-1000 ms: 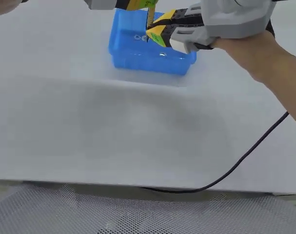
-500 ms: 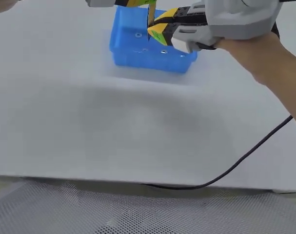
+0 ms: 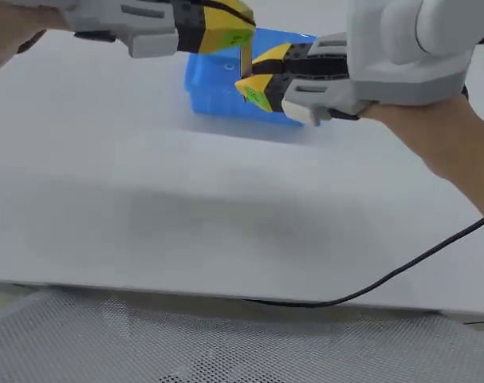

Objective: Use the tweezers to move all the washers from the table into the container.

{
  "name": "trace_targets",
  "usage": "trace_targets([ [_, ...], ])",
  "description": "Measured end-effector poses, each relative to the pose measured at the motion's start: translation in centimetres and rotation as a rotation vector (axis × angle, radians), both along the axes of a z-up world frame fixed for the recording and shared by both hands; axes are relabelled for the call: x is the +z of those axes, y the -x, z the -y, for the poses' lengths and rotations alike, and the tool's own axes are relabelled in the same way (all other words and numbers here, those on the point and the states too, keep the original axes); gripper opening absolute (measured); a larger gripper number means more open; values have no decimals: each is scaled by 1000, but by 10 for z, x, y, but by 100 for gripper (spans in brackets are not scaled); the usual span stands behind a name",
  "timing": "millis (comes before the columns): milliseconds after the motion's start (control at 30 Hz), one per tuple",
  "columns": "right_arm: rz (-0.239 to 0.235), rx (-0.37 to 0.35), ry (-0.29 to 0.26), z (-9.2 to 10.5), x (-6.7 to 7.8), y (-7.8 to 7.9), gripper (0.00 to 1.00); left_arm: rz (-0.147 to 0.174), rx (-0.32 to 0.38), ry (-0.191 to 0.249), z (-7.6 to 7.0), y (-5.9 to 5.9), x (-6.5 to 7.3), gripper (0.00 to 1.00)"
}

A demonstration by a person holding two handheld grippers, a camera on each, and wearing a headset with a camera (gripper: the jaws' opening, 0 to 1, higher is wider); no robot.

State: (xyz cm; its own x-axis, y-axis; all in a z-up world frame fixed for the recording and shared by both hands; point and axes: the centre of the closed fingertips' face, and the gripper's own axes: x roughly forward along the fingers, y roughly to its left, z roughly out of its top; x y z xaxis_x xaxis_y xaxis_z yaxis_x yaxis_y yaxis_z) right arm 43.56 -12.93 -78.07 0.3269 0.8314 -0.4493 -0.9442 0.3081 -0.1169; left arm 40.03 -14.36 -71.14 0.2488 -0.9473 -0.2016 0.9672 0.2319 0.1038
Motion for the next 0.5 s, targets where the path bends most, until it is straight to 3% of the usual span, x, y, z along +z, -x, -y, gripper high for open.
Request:
trace_targets([
  [100,-1,9,1,3,-3,13,13,-26,-10,36,5,9,-2,4],
  [167,-3,22,22,-2,-5,30,13,-40,-6,46,9,13,-7,4],
  [300,-20,35,48,1,-15,48,12,-73,-5,64,13,22,-18,4],
  [500,-57,52,95,6,-34,64,11,-140,21,107,12,29,-35,4],
])
